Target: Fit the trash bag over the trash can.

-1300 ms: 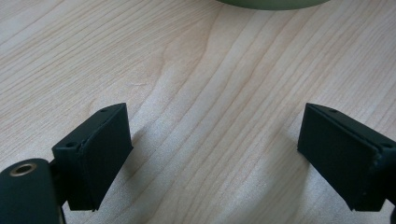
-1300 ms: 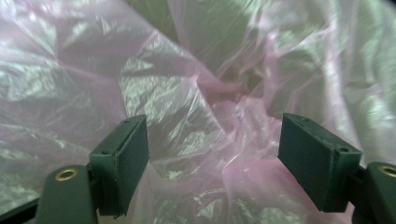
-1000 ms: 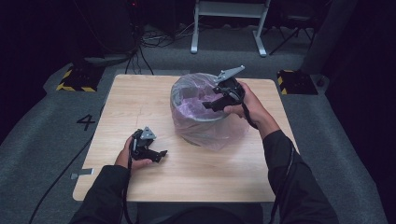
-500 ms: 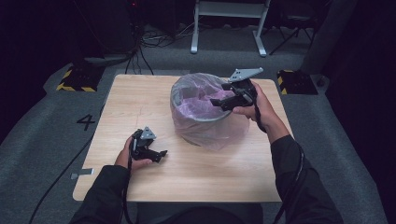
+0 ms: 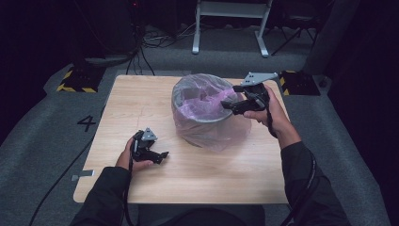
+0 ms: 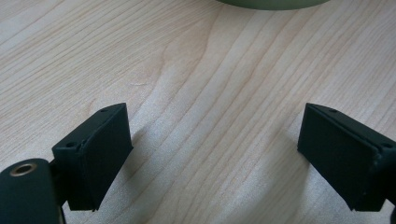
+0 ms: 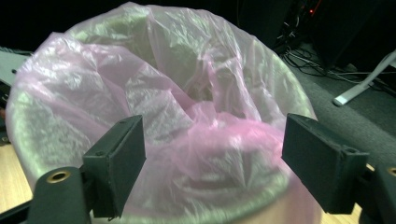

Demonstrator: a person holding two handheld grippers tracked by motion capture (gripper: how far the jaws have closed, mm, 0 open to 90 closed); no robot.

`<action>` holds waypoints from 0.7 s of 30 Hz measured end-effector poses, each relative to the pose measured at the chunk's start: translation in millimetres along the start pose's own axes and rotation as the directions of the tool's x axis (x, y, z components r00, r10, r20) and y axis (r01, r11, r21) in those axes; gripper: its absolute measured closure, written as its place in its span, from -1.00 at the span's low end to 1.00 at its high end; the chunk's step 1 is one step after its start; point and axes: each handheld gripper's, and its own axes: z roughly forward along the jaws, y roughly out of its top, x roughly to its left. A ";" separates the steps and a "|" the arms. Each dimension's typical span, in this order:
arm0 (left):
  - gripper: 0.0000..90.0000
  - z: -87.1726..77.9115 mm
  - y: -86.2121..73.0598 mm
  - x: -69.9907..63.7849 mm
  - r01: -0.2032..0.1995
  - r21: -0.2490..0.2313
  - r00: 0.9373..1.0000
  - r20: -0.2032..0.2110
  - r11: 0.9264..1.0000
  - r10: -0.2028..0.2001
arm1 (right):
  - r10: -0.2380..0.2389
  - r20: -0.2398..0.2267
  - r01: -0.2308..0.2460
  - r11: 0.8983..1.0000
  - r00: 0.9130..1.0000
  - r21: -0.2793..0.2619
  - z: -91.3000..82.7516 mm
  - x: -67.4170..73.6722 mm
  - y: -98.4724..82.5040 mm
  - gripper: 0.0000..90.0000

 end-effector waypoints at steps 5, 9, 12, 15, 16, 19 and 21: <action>-0.78 -0.1 0.1 0.1 -0.002 0.000 1.000 -0.001 1.000 0.002 | -0.001 0.005 0.001 0.999 1.000 -0.036 -14.1 1.1 -8.7 -0.52; -0.78 -0.1 0.1 0.1 -0.002 0.001 1.000 -0.001 1.000 0.002 | -0.002 0.020 0.003 0.999 1.000 -0.045 -25.3 1.9 -17.7 -0.52; -0.79 -0.1 0.1 0.2 -0.002 0.001 1.000 -0.001 1.000 0.002 | -0.004 0.028 0.006 0.999 1.000 -0.049 -32.3 1.5 -24.7 -0.52; -0.79 0.0 0.0 0.1 -0.002 0.000 1.000 -0.001 1.000 0.002 | -0.011 0.045 0.013 0.999 0.999 -0.040 -37.0 1.8 -33.1 -0.52; -0.78 0.0 0.0 0.1 -0.002 0.000 1.000 -0.001 1.000 0.002 | -0.012 0.048 0.014 0.999 0.999 -0.037 -37.8 1.8 -35.2 -0.52; -0.79 -0.1 0.1 0.2 -0.002 0.001 1.000 -0.001 1.000 0.002 | -0.009 0.053 0.011 0.999 0.999 -0.033 -40.2 2.4 -43.4 -0.52; -0.78 -0.1 0.0 0.1 -0.002 0.000 1.000 -0.001 1.000 0.002 | -0.013 0.063 0.015 1.000 0.998 -0.025 -40.6 2.4 -49.0 -0.52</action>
